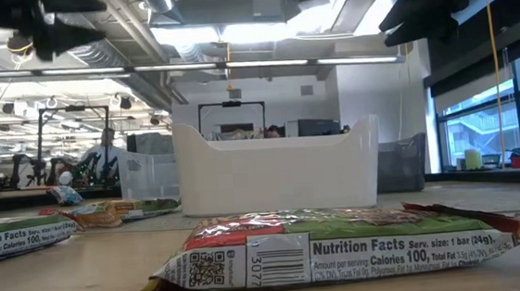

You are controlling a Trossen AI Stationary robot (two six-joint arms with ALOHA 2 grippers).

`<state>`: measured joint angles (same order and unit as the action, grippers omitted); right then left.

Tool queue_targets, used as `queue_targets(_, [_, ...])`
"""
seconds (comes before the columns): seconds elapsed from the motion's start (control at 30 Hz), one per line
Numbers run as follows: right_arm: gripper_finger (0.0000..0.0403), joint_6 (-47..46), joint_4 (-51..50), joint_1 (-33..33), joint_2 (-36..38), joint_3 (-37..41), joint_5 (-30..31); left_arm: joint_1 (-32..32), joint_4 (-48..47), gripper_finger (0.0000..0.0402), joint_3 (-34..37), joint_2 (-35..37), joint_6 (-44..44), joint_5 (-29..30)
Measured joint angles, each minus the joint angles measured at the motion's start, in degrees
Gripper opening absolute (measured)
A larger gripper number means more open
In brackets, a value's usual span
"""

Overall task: Pick and place Granola Bars by type
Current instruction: Put the left red granola bar into the transparent bin

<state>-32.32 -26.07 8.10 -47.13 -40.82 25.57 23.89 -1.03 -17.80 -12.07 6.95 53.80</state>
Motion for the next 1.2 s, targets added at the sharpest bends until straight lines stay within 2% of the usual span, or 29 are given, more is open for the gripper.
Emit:
queue_targets(0.2, [0.0174,0.0,0.0,0.0,0.0,0.0,0.4,-0.3,-4.3,0.0315,-9.6,-13.2,0.0,-4.2])
queue_targets(0.4, [0.0174,-0.2,0.0,0.0,0.0,0.0,0.4,-3.0,-12.2,0.0315,-21.0,-24.6,0.8,-11.2])
queue_targets(0.57, [0.0174,-0.1,0.0,0.0,0.0,0.0,0.4,-5.4,-19.1,0.0315,-29.7,-31.6,2.7,-16.7])
queue_targets(0.8, [0.0174,0.0,-0.2,0.0,0.0,0.0,0.4,-7.5,-25.7,0.0315,-38.3,-39.9,5.8,-25.2])
queue_targets(1.2, [0.0174,6.5,-0.3,0.0,0.0,0.0,0.4,-9.1,-39.9,0.0315,-57.3,-57.8,6.4,-38.1])
